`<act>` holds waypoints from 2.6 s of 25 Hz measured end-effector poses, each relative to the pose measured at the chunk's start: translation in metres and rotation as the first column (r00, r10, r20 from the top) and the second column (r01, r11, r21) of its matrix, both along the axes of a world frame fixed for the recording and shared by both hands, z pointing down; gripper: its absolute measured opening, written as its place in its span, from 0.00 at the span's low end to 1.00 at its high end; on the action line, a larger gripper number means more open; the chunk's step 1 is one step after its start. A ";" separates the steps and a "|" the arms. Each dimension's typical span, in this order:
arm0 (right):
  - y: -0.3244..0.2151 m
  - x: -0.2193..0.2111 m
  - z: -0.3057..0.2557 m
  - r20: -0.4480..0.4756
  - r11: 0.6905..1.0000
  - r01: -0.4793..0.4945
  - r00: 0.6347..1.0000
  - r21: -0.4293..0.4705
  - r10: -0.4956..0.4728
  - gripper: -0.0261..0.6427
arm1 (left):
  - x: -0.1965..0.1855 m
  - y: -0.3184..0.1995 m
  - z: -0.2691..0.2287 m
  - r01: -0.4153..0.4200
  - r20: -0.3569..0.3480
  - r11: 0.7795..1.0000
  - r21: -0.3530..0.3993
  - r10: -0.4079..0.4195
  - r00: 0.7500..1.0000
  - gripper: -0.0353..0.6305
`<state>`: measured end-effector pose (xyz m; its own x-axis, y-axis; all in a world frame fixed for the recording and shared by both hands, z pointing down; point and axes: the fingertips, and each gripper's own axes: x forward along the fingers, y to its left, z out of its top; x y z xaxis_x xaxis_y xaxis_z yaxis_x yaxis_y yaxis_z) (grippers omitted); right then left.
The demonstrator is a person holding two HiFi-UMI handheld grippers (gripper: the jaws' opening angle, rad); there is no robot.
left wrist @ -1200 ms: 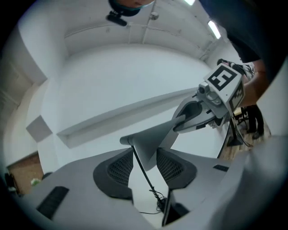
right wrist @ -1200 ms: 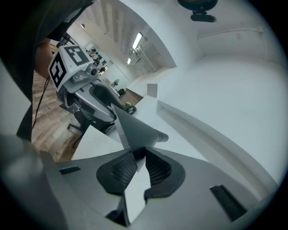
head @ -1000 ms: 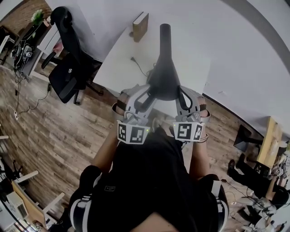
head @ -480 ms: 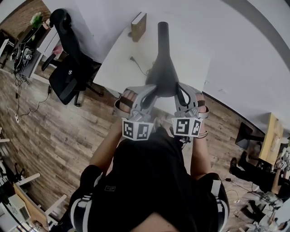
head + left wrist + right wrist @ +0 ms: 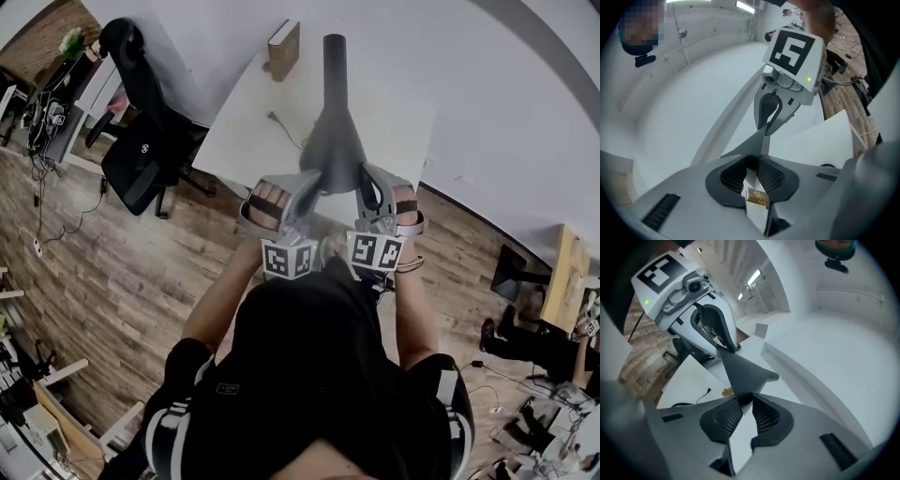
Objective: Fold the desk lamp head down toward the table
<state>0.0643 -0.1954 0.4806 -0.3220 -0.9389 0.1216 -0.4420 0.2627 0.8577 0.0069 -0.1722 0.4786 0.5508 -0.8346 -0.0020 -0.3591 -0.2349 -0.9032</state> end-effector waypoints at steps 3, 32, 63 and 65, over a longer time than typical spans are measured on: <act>-0.004 0.000 0.010 -0.020 1.000 -0.012 1.000 0.027 0.013 0.15 | 0.000 -0.004 0.010 0.018 0.004 0.999 0.029 -0.018 1.000 0.17; -0.042 0.003 0.078 -0.170 0.998 -0.002 0.985 0.061 0.013 0.25 | 0.006 -0.045 0.083 0.120 0.144 0.980 0.161 -0.144 0.979 0.22; -0.060 0.005 0.103 -0.204 0.998 0.048 0.978 0.037 -0.039 0.32 | 0.013 -0.065 0.112 0.167 0.117 0.981 0.094 -0.177 0.977 0.32; -0.059 0.005 0.103 -0.203 0.998 0.047 0.978 0.028 -0.041 0.32 | 0.013 -0.064 0.113 0.165 0.111 0.984 0.066 -0.171 0.979 0.34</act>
<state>0.0692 -0.2546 0.5832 -0.3350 -0.9288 0.1585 -0.2471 0.2489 0.9365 0.0202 -0.2357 0.5920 0.4018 -0.9157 0.0046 -0.2810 -0.1281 -0.9511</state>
